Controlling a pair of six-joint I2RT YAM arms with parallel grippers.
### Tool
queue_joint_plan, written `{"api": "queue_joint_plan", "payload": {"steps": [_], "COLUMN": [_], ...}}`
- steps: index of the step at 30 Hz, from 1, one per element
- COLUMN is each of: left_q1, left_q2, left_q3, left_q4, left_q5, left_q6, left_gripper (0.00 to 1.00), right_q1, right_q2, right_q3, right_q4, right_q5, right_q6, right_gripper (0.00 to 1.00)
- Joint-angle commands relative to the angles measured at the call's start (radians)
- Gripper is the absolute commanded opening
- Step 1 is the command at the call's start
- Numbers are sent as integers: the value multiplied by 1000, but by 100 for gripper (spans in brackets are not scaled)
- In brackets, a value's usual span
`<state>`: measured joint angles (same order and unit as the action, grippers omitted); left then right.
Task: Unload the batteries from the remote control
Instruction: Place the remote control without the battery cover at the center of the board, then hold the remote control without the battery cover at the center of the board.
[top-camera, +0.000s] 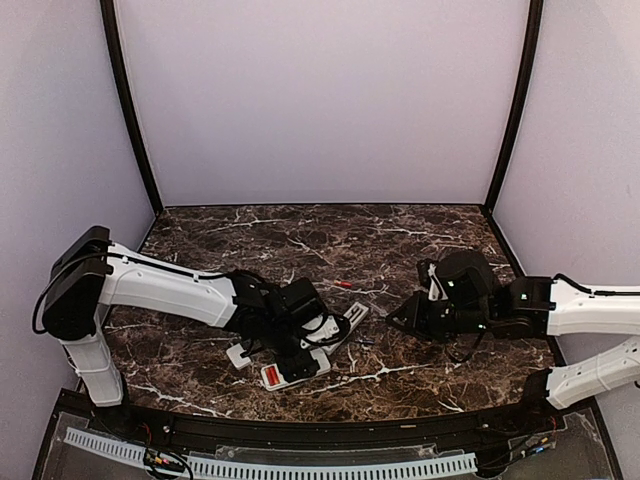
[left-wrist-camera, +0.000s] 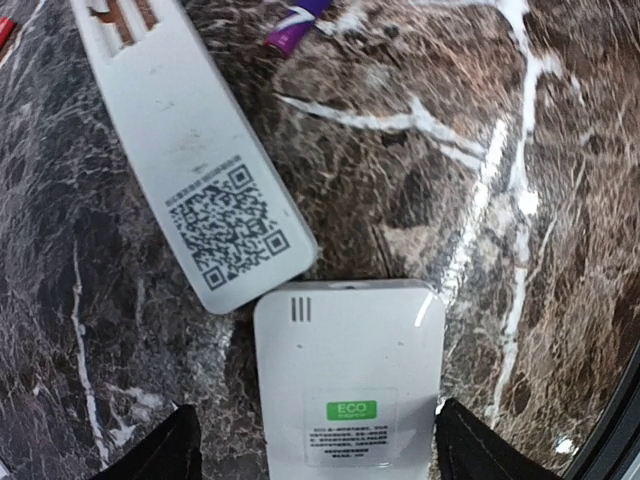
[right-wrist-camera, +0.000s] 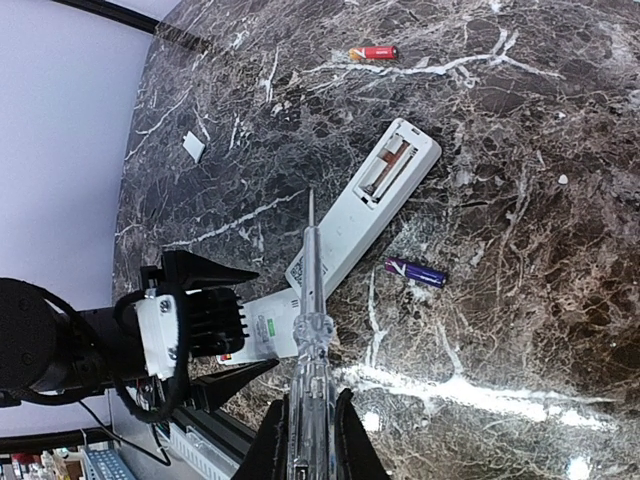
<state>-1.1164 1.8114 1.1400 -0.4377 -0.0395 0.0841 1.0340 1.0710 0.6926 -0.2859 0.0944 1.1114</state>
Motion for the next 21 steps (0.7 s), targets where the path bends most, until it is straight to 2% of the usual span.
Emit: {"api": "queue_joint_plan", "payload": {"steps": [1,6,9,13,17,21], "left_q1": [7,38,88,143,148,161], "left_q2": [-115,-285,-367,-501,-533,-508], "left_q3": [-28,-128,-253,-405,-489,-537], "left_q4": [67,52,51,107,153,224], "left_q5": [-30,9,72,201,279,327], "left_q6": [-121,-378,-594,-806,-921,-966], "left_gripper": [82,86,81,71,64,61], "right_q1": [-4,0,14,44,98,145], "right_q2": [-15,15,46,119,236,356], "right_q3": [-2,18,27,66,162,251], "right_q4": [-24,2,35,62,35,42], "right_q5": [1,-51,-87,-134,-131,-150], "right_q6": [-50,-134,-163,-202,-237,-251], "right_gripper": [0,0,0,0,0,0]}}
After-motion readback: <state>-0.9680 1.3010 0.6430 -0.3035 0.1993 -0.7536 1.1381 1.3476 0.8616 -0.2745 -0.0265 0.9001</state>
